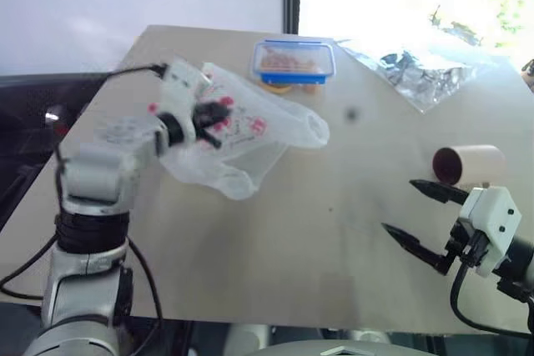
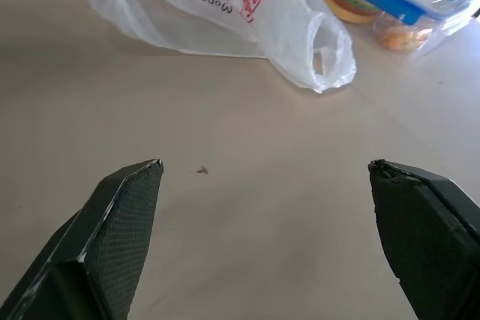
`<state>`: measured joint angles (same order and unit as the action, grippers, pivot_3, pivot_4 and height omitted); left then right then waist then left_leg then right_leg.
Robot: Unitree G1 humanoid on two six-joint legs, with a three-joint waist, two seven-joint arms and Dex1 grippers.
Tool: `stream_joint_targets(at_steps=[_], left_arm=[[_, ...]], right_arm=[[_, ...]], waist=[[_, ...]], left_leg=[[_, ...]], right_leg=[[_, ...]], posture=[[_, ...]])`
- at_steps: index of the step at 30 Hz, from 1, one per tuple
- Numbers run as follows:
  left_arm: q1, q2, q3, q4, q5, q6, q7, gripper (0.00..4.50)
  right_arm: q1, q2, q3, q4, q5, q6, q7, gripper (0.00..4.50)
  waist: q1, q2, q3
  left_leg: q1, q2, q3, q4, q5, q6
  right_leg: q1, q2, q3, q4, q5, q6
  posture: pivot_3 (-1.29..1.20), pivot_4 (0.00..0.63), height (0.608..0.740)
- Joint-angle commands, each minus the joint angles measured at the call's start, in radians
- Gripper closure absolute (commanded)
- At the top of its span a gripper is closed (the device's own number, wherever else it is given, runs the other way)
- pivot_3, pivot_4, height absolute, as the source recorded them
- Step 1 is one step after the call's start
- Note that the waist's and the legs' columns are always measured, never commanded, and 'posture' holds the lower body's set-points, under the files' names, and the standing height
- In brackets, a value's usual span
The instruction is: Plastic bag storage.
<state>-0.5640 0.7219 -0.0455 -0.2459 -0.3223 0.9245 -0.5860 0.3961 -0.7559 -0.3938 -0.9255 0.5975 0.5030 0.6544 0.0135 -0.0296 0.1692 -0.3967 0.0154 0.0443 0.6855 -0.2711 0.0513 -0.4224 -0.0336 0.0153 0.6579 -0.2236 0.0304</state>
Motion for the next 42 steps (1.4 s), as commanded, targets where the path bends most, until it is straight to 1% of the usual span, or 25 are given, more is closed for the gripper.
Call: stream_joint_targets(at_steps=[1, 3, 4, 7, 10, 11, 16, 20, 21, 23, 25, 27, 28, 29, 31, 32, 33, 35, 37, 38, 40, 42], left_arm=[[0.037, 0.076, -0.152, -0.102, 0.136, -0.102, -0.019, 2.0], [0.055, 0.118, -0.219, -0.109, 0.207, -0.148, -0.025, 1.3], [0.06, 0.137, -0.246, -0.104, 0.246, -0.174, -0.024, 0.83], [0.06, 0.152, -0.283, -0.076, 0.315, -0.197, -0.02, 0.83], [0.055, 0.15, -0.303, -0.059, 0.364, -0.192, -0.025, 0.83], [0.058, 0.147, -0.311, -0.056, 0.375, -0.187, -0.033, 0.83], [0.066, 0.108, -0.365, 0.02, 0.45, -0.184, -0.026, 0.83], [0.056, 0.055, -0.392, 0.133, 0.539, -0.231, 0.032, 0.83], [0.055, 0.044, -0.393, 0.157, 0.555, -0.245, 0.042, 1.07], [0.058, 0.023, -0.379, 0.193, 0.569, -0.255, 0.049, 1.71], [0.058, 0.009, -0.355, 0.215, 0.57, -0.248, 0.045, 2.65], [0.053, -0.023, -0.299, 0.225, 0.531, -0.209, 0.04, 3.66], [0.043, -0.043, -0.259, 0.237, 0.512, -0.218, 0.054, 4.11], [0.035, -0.066, -0.217, 0.242, 0.487, -0.23, 0.062, 4.44], [0.025, -0.105, -0.145, 0.241, 0.444, -0.255, 0.075, 4.44], [0.016, -0.137, -0.086, 0.224, 0.4, -0.259, 0.08, 4.44], [-0.004, -0.187, 0.018, 0.187, 0.309, -0.211, 0.078, 4.44], [-0.041, -0.241, 0.19, 0.108, 0.135, -0.099, 0.038, 4.44], [-0.073, -0.245, 0.298, 0.057, -0.007, 0.022, -0.012, 4.44], [-0.096, -0.238, 0.349, 0.049, -0.073, 0.09, -0.028, 4.44], [-0.136, -0.226, 0.408, 0.041, -0.153, 0.178, -0.031, 4.44], [-0.213, -0.237, 0.472, 0.052, -0.235, 0.253, -0.011, 4.44]], right_arm=[[0.011, 0.01, -0.009, -0.048, 0.022, -0.003, -0.007, 0.0], [0.032, 0.022, -0.029, -0.067, 0.057, -0.02, 0.015, 0.0], [0.047, 0.027, -0.046, -0.076, 0.093, -0.032, 0.037, 0.0], [0.077, 0.03, -0.092, -0.1, 0.168, -0.061, 0.083, 0.0], [0.085, 0.031, -0.127, -0.105, 0.194, -0.092, 0.104, 0.0], [0.086, 0.031, -0.131, -0.098, 0.185, -0.103, 0.111, 0.0], [0.115, 0.035, -0.121, -0.058, 0.127, -0.157, 0.165, 0.0], [0.134, 0.047, -0.114, -0.032, 0.103, -0.195, 0.194, 0.0], [0.142, 0.05, -0.111, -0.028, 0.096, -0.204, 0.201, 0.0], [0.156, 0.055, -0.109, -0.026, 0.086, -0.216, 0.21, 0.0], [0.169, 0.059, -0.108, -0.027, 0.079, -0.224, 0.214, 0.0], [0.18, 0.062, -0.108, -0.03, 0.071, -0.231, 0.216, 0.0], [0.183, 0.063, -0.106, -0.032, 0.069, -0.231, 0.213, 0.0], [0.184, 0.063, -0.104, -0.035, 0.066, -0.23, 0.209, 0.0], [0.185, 0.064, -0.099, -0.038, 0.06, -0.23, 0.202, 0.0], [0.182, 0.063, -0.096, -0.04, 0.057, -0.228, 0.196, 0.0], [0.176, 0.064, -0.094, -0.04, 0.043, -0.227, 0.184, 0.0], [0.167, 0.064, -0.09, -0.04, 0.019, -0.216, 0.157, 0.0], [0.164, 0.054, -0.084, -0.039, 0.011, -0.184, 0.134, 0.0], [0.154, 0.043, -0.071, -0.025, -0.029, -0.154, 0.101, 0.0], [0.127, 0.024, -0.04, 0.012, -0.13, -0.115, 0.036, 0.0], [0.067, 0.019, -0.003, 0.075, -0.218, -0.037, -0.065, 0.0]], waist=[[0.0, 0.0, 0.0], [0.0, 0.0, 0.0], [0.001, 0.0, 0.0], [0.001, 0.0, 0.0], [0.001, 0.0, 0.0], [0.001, 0.0, 0.0], [0.002, 0.0, -0.001], [0.003, 0.003, -0.005], [0.002, 0.004, -0.005], [0.001, 0.004, -0.005], [-0.001, 0.005, -0.006], [-0.004, 0.007, -0.007], [-0.004, 0.007, -0.008], [-0.004, 0.007, -0.007], [-0.003, 0.007, -0.007], [-0.002, 0.007, -0.007], [0.0, 0.007, -0.007], [0.002, 0.004, -0.006], [0.001, 0.002, -0.005], [0.001, 0.002, -0.006], [-0.001, 0.002, -0.006], [-0.001, 0.002, -0.006]], left_leg=[[0.0, 0.0, 0.0, 0.0, 0.0, 0.0], [-0.001, 0.001, -0.001, 0.0, 0.0, 0.0], [0.0, 0.001, -0.001, -0.001, 0.0, 0.0], [-0.001, 0.001, -0.001, -0.001, 0.0, 0.0], [0.0, 0.001, 0.0, -0.001, 0.0, 0.0], [0.0, 0.001, 0.0, 0.0, 0.0, 0.0], [0.0, 0.001, 0.0, -0.001, 0.0, 0.0], [0.003, 0.001, 0.0, 0.0, 0.0, 0.001], [0.005, 0.001, 0.0, 0.0, 0.0, 0.001], [0.01, 0.001, 0.0, -0.001, 0.0, 0.001], [0.013, 0.002, 0.001, -0.001, 0.0, 0.001], [0.014, 0.003, 0.002, -0.001, 0.0, 0.001], [0.015, 0.003, 0.002, -0.001, 0.0, 0.001], [0.015, 0.004, 0.002, -0.001, 0.0, 0.001], [0.014, 0.004, 0.002, -0.001, 0.0, 0.001], [0.013, 0.004, 0.002, -0.001, 0.0, 0.001], [0.012, 0.004, 0.002, -0.001, 0.0, 0.001], [0.007, 0.004, 0.0, 0.0, 0.0, 0.001], [-0.001, 0.004, -0.002, 0.002, 0.0, 0.0], [-0.003, 0.003, -0.002, 0.002, 0.0, 0.0], [-0.002, 0.002, -0.002, 0.002, 0.0, 0.0], [-0.001, 0.001, -0.001, 0.001, 0.0, 0.0]], right_leg=[[0.0, 0.0, 0.001, 0.0, 0.0, 0.0], [-0.001, 0.0, 0.002, 0.0, 0.0, 0.0], [-0.001, 0.0, 0.002, 0.0, 0.0, 0.0], [-0.001, 0.0, 0.001, 0.0, 0.0, -0.001], [0.0, 0.0, 0.0, 0.0, -0.001, 0.0], [0.0, 0.0, 0.0, 0.0, -0.002, 0.003], [-0.001, 0.0, 0.0, 0.0, -0.002, 0.002], [0.002, 0.001, 0.0, 0.0, -0.002, 0.003], [0.004, 0.001, 0.0, 0.0, -0.003, 0.002], [0.009, 0.0, 0.0, 0.0, -0.005, 0.001], [0.011, 0.0, 0.001, 0.001, -0.005, 0.0], [0.011, 0.001, 0.003, 0.001, -0.005, 0.0], [0.011, 0.001, 0.004, 0.002, -0.005, 0.0], [0.011, 0.001, 0.004, 0.002, -0.005, 0.0], [0.01, 0.001, 0.003, 0.002, -0.005, -0.001], [0.009, 0.0, 0.003, 0.002, -0.005, -0.001], [0.008, 0.0, 0.003, 0.002, -0.005, 0.0], [0.006, -0.001, 0.001, 0.001, -0.003, 0.001], [0.0, -0.001, -0.001, 0.0, 0.0, 0.0], [-0.001, -0.001, -0.002, 0.0, 0.0, 0.0], [-0.001, -0.001, -0.002, 0.0, 0.0, 0.0], [-0.001, -0.001, -0.002, 0.0, -0.001, 0.0]], posture=[[0.0, 0.15, 0.74], [0.0, 0.15, 0.74], [0.0, 0.15, 0.74], [0.0, 0.15, 0.74], [0.0, 0.15, 0.74], [0.0, 0.15, 0.74], [0.0, 0.15, 0.74], [0.0, 0.15, 0.74], [0.0, 0.15, 0.74], [0.0, 0.15, 0.74], [0.0, 0.15, 0.74], [0.0, 0.15, 0.74], [0.0, 0.15, 0.74], [0.0, 0.15, 0.74], [0.0, 0.15, 0.74], [0.0, 0.15, 0.74], [0.0, 0.15, 0.74], [0.0, 0.15, 0.74], [0.0, 0.15, 0.74], [0.0, 0.15, 0.74], [0.0, 0.15, 0.74], [0.0, 0.15, 0.74]])
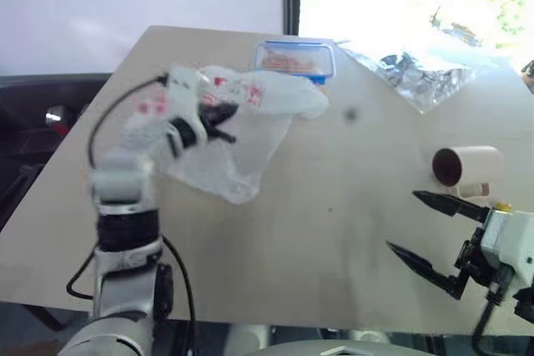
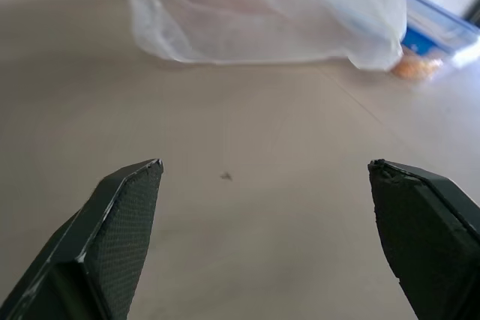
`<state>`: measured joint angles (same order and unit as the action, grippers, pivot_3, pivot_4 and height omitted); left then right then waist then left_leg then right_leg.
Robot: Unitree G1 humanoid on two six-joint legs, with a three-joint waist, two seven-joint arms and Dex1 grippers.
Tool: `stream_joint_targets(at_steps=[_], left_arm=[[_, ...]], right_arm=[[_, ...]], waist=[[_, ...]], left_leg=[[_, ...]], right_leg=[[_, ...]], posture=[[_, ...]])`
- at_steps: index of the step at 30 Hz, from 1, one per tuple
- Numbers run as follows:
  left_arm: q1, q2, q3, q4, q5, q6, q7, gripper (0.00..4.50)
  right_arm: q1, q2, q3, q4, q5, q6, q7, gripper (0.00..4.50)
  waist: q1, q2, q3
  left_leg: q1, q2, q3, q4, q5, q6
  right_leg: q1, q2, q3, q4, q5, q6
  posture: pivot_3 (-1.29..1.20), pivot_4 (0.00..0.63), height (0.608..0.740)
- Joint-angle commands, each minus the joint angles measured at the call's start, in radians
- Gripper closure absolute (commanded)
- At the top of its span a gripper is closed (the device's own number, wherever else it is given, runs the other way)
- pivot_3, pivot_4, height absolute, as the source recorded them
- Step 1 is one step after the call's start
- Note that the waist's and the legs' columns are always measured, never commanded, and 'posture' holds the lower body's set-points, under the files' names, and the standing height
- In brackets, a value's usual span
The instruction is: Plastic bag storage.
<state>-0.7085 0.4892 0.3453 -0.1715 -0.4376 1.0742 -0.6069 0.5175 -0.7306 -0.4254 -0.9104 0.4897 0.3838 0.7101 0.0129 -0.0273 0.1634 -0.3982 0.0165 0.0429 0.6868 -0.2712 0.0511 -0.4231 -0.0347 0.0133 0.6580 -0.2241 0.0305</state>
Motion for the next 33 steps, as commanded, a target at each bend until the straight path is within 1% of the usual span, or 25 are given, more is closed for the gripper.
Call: stream_joint_targets(at_steps=[1, 4, 7, 11, 14, 16, 22, 25, 28, 32, 33], left_arm=[[-0.108, -0.017, 0.114, -0.016, -0.161, 0.137, 0.022, 4.44], [-0.152, -0.04, 0.154, -0.018, -0.233, 0.193, 0.057, 4.44], [-0.193, -0.05, 0.139, -0.034, -0.29, 0.221, 0.077, 4.44], [-0.211, -0.077, 0.127, -0.025, -0.327, 0.215, 0.122, 4.44], [-0.211, -0.102, 0.127, -0.03, -0.356, 0.209, 0.151, 4.44], [-0.211, -0.11, 0.126, -0.038, -0.371, 0.209, 0.172, 4.44], [-0.203, -0.124, 0.128, -0.085, -0.428, 0.215, 0.233, 4.44], [-0.19, -0.126, 0.153, -0.111, -0.461, 0.224, 0.277, 4.5], [-0.172, -0.119, 0.157, -0.127, -0.489, 0.222, 0.303, 4.5], [-0.157, -0.109, 0.155, -0.125, -0.513, 0.206, 0.326, 4.5], [-0.156, -0.106, 0.154, -0.123, -0.518, 0.203, 0.329, 4.5]], right_arm=[[-0.087, 0.006, 0.032, 0.077, -0.115, 0.126, -0.167, 0.0], [-0.141, 0.032, 0.023, 0.079, -0.109, 0.22, -0.232, 0.0], [-0.144, -0.008, 0.01, 0.09, -0.25, 0.361, -0.34, 0.0], [-0.194, 0.04, -0.067, 0.068, -0.235, 0.566, -0.408, 0.0], [-0.251, 0.076, -0.089, 0.101, -0.273, 0.672, -0.479, 0.0], [-0.288, 0.097, -0.106, 0.13, -0.271, 0.731, -0.49, 0.0], [-0.398, 0.136, -0.12, 0.286, -0.273, 0.825, -0.513, 0.0], [-0.406, 0.149, -0.114, 0.347, -0.28, 0.807, -0.508, 0.75], [-0.411, 0.156, -0.112, 0.385, -0.277, 0.784, -0.498, 2.09], [-0.398, 0.152, -0.105, 0.404, -0.277, 0.744, -0.482, 4.11], [-0.397, 0.156, -0.111, 0.399, -0.273, 0.731, -0.477, 4.49]], waist=[[0.001, -0.001, 0.001], [0.003, -0.003, 0.002], [0.002, -0.003, 0.002], [0.002, -0.003, 0.002], [0.0, -0.003, 0.002], [-0.001, -0.003, 0.002], [-0.002, -0.003, 0.002], [0.0, -0.002, 0.002], [-0.001, -0.002, 0.002], [-0.001, -0.002, 0.002], [-0.001, -0.002, 0.002]], left_leg=[[0.0, 0.0, 0.0, 0.0, 0.0, 0.0], [-0.001, -0.002, -0.001, 0.0, 0.0, 0.0], [0.0, -0.003, -0.002, -0.001, 0.0, 0.0], [-0.001, -0.005, -0.002, -0.001, 0.003, -0.004], [0.0, -0.005, -0.002, -0.001, 0.002, -0.004], [0.0, -0.005, -0.002, -0.001, 0.002, -0.004], [0.0, -0.006, -0.002, -0.001, 0.002, -0.002], [0.0, -0.006, -0.002, -0.002, 0.001, -0.001], [0.0, -0.006, -0.002, -0.002, 0.001, -0.001], [0.0, -0.006, -0.002, -0.002, 0.001, -0.001], [0.0, -0.006, -0.002, -0.002, 0.001, -0.001]], right_leg=[[0.0, 0.0, 0.0, 0.0, 0.0, 0.0], [0.0, 0.001, -0.001, 0.0, -0.001, 0.002], [0.0, 0.001, 0.0, 0.002, -0.001, 0.001], [0.0, 0.001, 0.002, 0.001, -0.001, 0.002], [0.0, 0.001, 0.002, 0.002, -0.001, 0.002], [0.0, 0.001, 0.002, 0.002, -0.001, 0.002], [0.0, 0.002, 0.003, 0.002, -0.001, 0.002], [0.0, 0.001, 0.003, 0.002, -0.001, 0.002], [0.0, 0.001, 0.003, 0.002, -0.001, 0.002], [0.0, 0.002, 0.003, 0.002, -0.001, 0.002], [0.0, 0.002, 0.003, 0.002, -0.001, 0.002]], posture=[[0.0, 0.15, 0.74], [0.0, 0.15, 0.74], [0.0, 0.15, 0.74], [0.0, 0.15, 0.74], [0.0, 0.15, 0.74], [0.0, 0.15, 0.74], [0.0, 0.15, 0.74], [0.0, 0.15, 0.74], [0.0, 0.15, 0.74], [0.0, 0.15, 0.74], [0.0, 0.15, 0.74]])
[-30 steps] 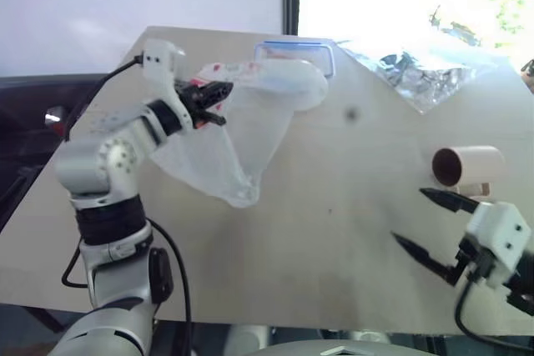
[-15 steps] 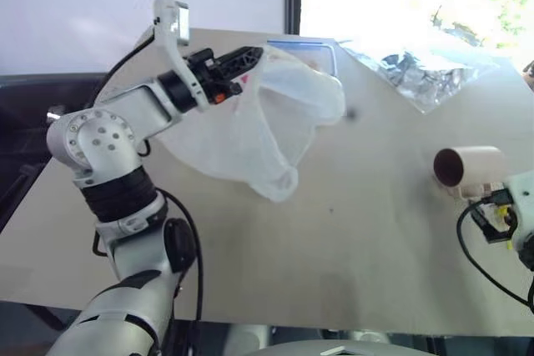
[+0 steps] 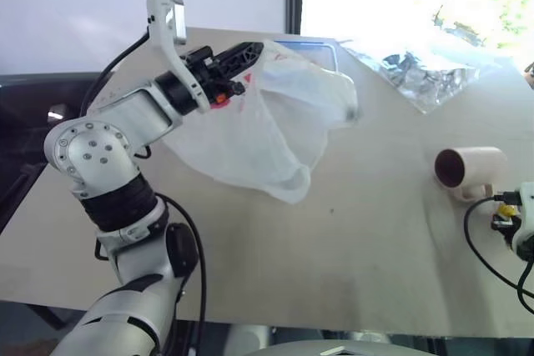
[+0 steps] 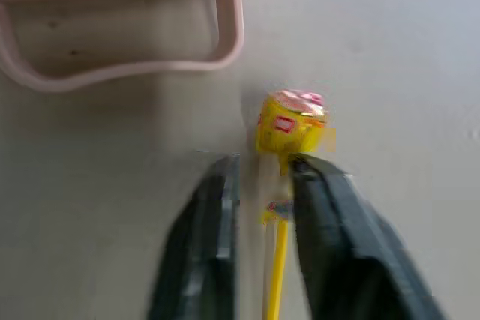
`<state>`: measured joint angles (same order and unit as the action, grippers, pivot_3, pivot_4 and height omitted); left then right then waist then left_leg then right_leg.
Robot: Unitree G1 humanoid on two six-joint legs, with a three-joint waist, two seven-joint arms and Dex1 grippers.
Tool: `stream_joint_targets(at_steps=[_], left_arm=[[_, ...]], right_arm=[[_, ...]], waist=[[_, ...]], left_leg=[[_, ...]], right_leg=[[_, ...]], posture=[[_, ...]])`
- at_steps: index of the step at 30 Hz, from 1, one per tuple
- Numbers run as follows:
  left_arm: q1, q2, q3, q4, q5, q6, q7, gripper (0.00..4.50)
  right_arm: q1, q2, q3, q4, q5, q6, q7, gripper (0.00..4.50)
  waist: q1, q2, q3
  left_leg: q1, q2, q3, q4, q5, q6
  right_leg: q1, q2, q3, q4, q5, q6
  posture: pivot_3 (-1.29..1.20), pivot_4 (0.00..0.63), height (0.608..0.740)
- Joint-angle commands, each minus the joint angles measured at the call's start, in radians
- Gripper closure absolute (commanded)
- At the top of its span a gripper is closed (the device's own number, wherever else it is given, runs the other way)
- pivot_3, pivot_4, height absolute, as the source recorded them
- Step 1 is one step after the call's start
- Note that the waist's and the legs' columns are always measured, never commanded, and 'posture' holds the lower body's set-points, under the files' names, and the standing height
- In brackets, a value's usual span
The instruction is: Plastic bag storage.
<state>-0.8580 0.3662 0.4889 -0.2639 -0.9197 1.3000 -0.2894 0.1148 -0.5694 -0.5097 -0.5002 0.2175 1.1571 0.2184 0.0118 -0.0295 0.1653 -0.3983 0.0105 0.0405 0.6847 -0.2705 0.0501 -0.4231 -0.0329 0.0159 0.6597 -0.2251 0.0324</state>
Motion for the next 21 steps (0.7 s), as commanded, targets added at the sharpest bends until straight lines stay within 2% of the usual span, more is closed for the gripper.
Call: stream_joint_targets(at_steps=[1, 3, 7, 11, 13, 16, 18, 19, 21], left_arm=[[-0.005, 0.019, 0.009, -0.028, -0.041, -0.026, 0.015, 4.5], [-0.009, 0.019, 0.016, -0.012, -0.055, -0.034, 0.022, 4.5], [-0.008, 0.052, 0.012, 0.017, -0.079, -0.04, -0.006, 4.5], [-0.001, 0.117, -0.014, 0.031, -0.098, -0.041, -0.06, 4.5], [-0.001, 0.13, -0.023, 0.041, -0.098, -0.051, -0.066, 4.5], [0.005, 0.134, -0.038, 0.033, -0.099, -0.061, -0.064, 4.5], [0.011, 0.133, -0.046, 0.026, -0.105, -0.066, -0.063, 4.5], [0.015, 0.131, -0.048, 0.024, -0.107, -0.07, -0.061, 4.5], [0.024, 0.128, -0.054, 0.024, -0.106, -0.079, -0.059, 4.5]], right_arm=[[0.006, -0.001, -0.034, -0.02, 0.005, -0.048, 0.019, 4.49], [0.017, 0.01, -0.063, -0.08, 0.06, -0.04, 0.07, 4.49], [0.078, -0.002, -0.076, -0.295, 0.283, -0.017, 0.272, 4.49], [0.053, 0.015, -0.045, -0.385, 0.366, 0.008, 0.266, 4.49], [0.049, 0.001, -0.048, -0.351, 0.321, -0.023, 0.226, 4.49], [0.057, -0.03, -0.078, -0.276, 0.239, -0.07, 0.174, 3.71], [0.073, -0.047, -0.078, -0.254, 0.207, -0.084, 0.156, 2.69], [0.079, -0.049, -0.093, -0.223, 0.171, -0.088, 0.122, 2.33], [0.093, -0.056, -0.121, -0.167, 0.116, -0.104, 0.08, 1.21]], waist=[[0.0, 0.0, 0.0], [0.0, 0.0, 0.0], [0.0, 0.001, 0.0], [-0.007, 0.001, 0.001], [-0.005, 0.001, 0.001], [0.005, 0.0, 0.001], [0.005, 0.0, 0.001], [0.004, 0.0, 0.001], [0.002, 0.0, 0.001]], left_leg=[[0.0, 0.0, 0.0, 0.0, 0.0, 0.0], [0.0, 0.0, 0.0, 0.0, 0.0, 0.0], [0.0, 0.0, -0.001, 0.0, 0.0, 0.0], [0.001, 0.0, -0.001, -0.001, 0.0, 0.0], [0.001, 0.0, -0.001, 0.0, 0.0, 0.0], [0.0, -0.001, -0.001, 0.0, 0.0, 0.0], [0.0, -0.002, -0.001, 0.0, 0.001, -0.001], [0.0, -0.002, -0.001, 0.0, 0.002, -0.003], [-0.001, -0.002, -0.001, 0.0, 0.002, -0.003]], right_leg=[[0.0, 0.0, 0.0, 0.0, 0.0, 0.0], [0.0, 0.0, 0.0, 0.0, 0.0, 0.0], [0.0, 0.001, 0.0, 0.0, 0.0, 0.0], [0.0, 0.001, -0.001, 0.0, 0.0, 0.0], [0.0, 0.0, -0.002, 0.0, 0.0, 0.0], [0.0, -0.001, -0.002, -0.001, 0.0, 0.0], [0.0, -0.002, -0.002, -0.001, 0.0, 0.001], [0.0, -0.002, -0.001, -0.001, -0.001, 0.001], [0.0, -0.002, -0.001, -0.001, -0.001, 0.001]], posture=[[0.0, 0.15, 0.74], [0.0, 0.15, 0.74], [0.0, 0.15, 0.74], [0.0, 0.15, 0.74], [0.0, 0.15, 0.74], [0.0, 0.15, 0.74], [0.0, 0.15, 0.74], [0.0, 0.15, 0.74], [0.0, 0.15, 0.74]])
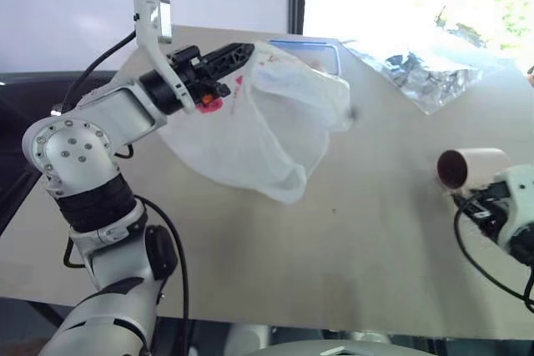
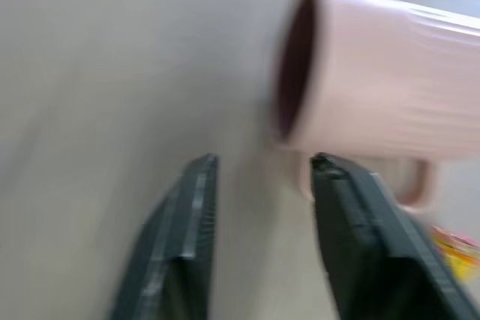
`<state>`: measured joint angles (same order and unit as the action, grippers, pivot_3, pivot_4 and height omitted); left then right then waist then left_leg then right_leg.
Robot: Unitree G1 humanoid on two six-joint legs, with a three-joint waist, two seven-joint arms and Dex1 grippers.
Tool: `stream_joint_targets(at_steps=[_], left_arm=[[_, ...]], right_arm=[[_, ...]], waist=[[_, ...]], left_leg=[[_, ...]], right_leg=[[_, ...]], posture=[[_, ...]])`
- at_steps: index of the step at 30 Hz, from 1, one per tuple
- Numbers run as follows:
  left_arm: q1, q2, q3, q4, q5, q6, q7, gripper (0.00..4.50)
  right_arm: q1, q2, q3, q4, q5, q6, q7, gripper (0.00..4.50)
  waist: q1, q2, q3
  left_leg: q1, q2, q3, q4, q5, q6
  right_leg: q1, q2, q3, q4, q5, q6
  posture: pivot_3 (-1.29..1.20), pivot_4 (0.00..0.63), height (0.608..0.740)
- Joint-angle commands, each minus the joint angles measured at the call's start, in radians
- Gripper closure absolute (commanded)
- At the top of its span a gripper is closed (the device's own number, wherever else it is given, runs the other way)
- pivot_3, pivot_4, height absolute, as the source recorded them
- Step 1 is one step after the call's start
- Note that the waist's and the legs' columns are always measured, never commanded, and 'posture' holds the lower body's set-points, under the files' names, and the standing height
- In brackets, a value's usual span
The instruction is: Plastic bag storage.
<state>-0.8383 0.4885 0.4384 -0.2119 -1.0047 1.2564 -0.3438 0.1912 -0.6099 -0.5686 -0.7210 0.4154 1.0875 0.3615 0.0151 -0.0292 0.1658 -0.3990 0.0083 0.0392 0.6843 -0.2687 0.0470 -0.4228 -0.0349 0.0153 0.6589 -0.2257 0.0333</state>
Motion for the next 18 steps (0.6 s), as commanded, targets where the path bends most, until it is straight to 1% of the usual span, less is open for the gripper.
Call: stream_joint_targets(at_steps=[1, 2, 3, 6, 13, 16, 17, 18], left_arm=[[0.007, 0.005, -0.006, -0.028, -0.022, -0.04, -0.004, 4.5], [0.009, 0.003, -0.008, -0.028, -0.023, -0.044, -0.002, 4.5], [0.014, 0.001, -0.011, -0.03, -0.027, -0.047, 0.0, 4.5], [0.028, -0.004, -0.022, -0.037, -0.031, -0.058, 0.003, 4.5], [0.027, -0.004, -0.032, -0.039, -0.044, -0.073, 0.019, 4.5], [0.026, 0.004, -0.03, -0.044, -0.052, -0.073, 0.025, 4.5], [0.027, 0.007, -0.028, -0.046, -0.053, -0.073, 0.026, 4.5], [0.027, 0.011, -0.026, -0.046, -0.054, -0.074, 0.027, 4.5]], right_arm=[[0.02, -0.016, -0.072, 0.069, -0.095, -0.041, -0.071, 0.69], [0.019, -0.014, -0.084, 0.082, -0.105, -0.039, -0.082, 0.28], [0.018, -0.012, -0.091, 0.094, -0.117, -0.037, -0.093, 0.04], [0.008, -0.007, -0.09, 0.129, -0.138, -0.023, -0.114, 0.04], [-0.059, 0.034, -0.049, 0.274, -0.099, 0.026, -0.094, 0.04], [-0.058, 0.032, -0.018, 0.316, -0.099, 0.012, -0.081, 0.81], [-0.055, 0.03, -0.012, 0.322, -0.097, 0.011, -0.074, 1.21], [-0.052, 0.032, -0.01, 0.325, -0.095, 0.011, -0.07, 1.69]], waist=[[-0.001, 0.0, 0.0], [-0.001, 0.0, 0.0], [-0.001, 0.0, 0.0], [-0.004, 0.0, 0.0], [-0.003, 0.0, 0.0], [-0.004, 0.0, 0.0], [-0.003, 0.0, 0.0], [-0.003, 0.0, 0.0]], left_leg=[[0.0, 0.0, 0.0, 0.0, 0.0, 0.0], [0.0, 0.0, 0.0, 0.0, 0.0, 0.0], [0.0, 0.0, 0.0, 0.0, 0.0, 0.0], [0.0, 0.0, 0.001, 0.0, 0.0, 0.0], [0.001, 0.001, 0.0, 0.0, -0.002, 0.003], [0.001, 0.0, 0.0, 0.0, -0.002, 0.003], [0.001, 0.0, 0.0, 0.0, -0.002, 0.003], [0.001, 0.0, 0.0, 0.0, -0.002, 0.004]], right_leg=[[0.0, 0.0, 0.0, 0.0, 0.0, 0.0], [0.0, 0.0, 0.0, 0.0, 0.0, 0.0], [0.0, 0.0, 0.001, 0.0, 0.0, 0.0], [0.0, 0.0, 0.001, 0.0, 0.0, 0.0], [0.0, 0.001, 0.001, 0.001, 0.0, 0.0], [0.0, 0.001, 0.001, 0.001, 0.0, 0.0], [0.0, 0.001, 0.001, 0.001, 0.0, 0.0], [0.0, 0.001, 0.001, 0.0, 0.0, 0.0]], posture=[[0.0, 0.15, 0.74], [0.0, 0.15, 0.74], [0.0, 0.15, 0.74], [0.0, 0.15, 0.74], [0.0, 0.15, 0.74], [0.0, 0.15, 0.74], [0.0, 0.15, 0.74], [0.0, 0.15, 0.74]])
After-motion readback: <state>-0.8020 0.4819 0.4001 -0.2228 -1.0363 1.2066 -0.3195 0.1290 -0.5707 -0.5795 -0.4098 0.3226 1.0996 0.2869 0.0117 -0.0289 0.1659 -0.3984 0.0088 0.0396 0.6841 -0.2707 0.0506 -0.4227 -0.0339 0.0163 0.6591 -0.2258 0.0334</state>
